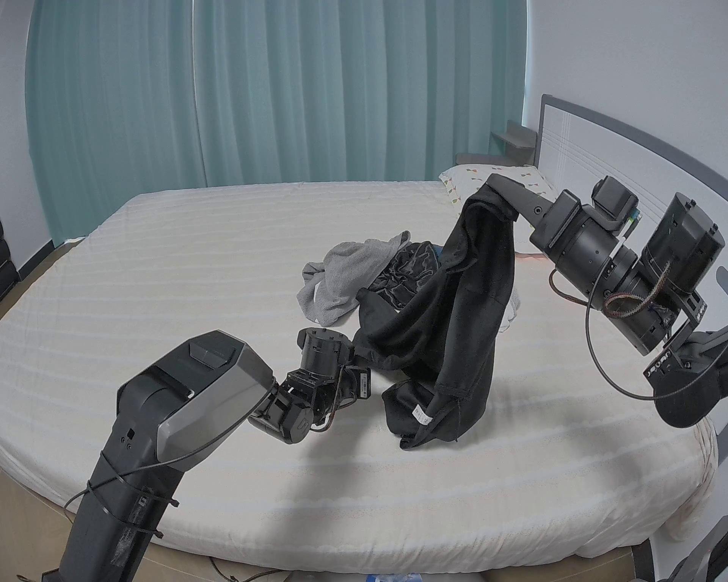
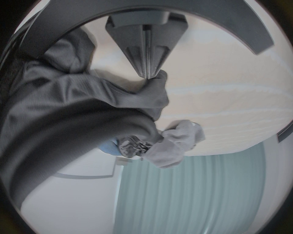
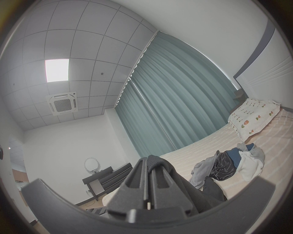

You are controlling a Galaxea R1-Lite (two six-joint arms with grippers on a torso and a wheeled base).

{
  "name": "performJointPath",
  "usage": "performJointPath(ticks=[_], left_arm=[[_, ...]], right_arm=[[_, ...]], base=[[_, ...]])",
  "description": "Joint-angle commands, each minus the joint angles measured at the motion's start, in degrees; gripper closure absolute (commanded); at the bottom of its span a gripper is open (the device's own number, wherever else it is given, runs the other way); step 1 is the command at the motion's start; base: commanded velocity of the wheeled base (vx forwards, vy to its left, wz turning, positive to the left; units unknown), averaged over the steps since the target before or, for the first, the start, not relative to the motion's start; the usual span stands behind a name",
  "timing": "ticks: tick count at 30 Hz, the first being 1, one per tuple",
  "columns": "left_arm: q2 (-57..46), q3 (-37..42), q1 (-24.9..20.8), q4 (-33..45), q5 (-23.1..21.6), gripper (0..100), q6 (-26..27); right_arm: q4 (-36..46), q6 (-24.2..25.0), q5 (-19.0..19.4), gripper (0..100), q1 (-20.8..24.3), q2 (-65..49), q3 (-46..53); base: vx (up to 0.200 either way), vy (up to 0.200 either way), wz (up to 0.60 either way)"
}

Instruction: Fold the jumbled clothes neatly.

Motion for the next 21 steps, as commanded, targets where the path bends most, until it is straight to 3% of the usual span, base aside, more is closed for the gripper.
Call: performJointPath(ticks=[1, 4, 8, 12, 21], left_arm=[[-2.14, 0.09, 0.01, 0.02, 1.7, 100, -3.59], [-8.03, 4.83, 0.45, 0.55, 1.62, 100, -9.92], [-15.68, 13.27, 0.8, 0.55, -1.37, 100, -13.35], [-22.8, 20.3, 1.41, 0.55, -5.42, 100, -15.28], [-30.97, 29.88, 1.94, 0.72, -6.3, 100, -15.46]], right_arm=[[-0.02, -0.01, -0.01, 100, 0.05, 0.21, 0.95], [-0.1, -0.01, -0.1, 100, -0.48, 1.61, 1.03], [-0.1, 0.52, -0.1, 100, -2.94, 3.2, 1.39], [-0.28, 4.03, -0.1, 100, -4.61, 3.81, 1.3], [-2.3, 4.74, -0.19, 100, -6.46, 7.33, 0.68]], base=[[0.0, 0.0, 0.0], [0.0, 0.0, 0.0], [0.0, 0.0, 0.0], [0.0, 0.0, 0.0], [0.0, 0.0, 0.0]])
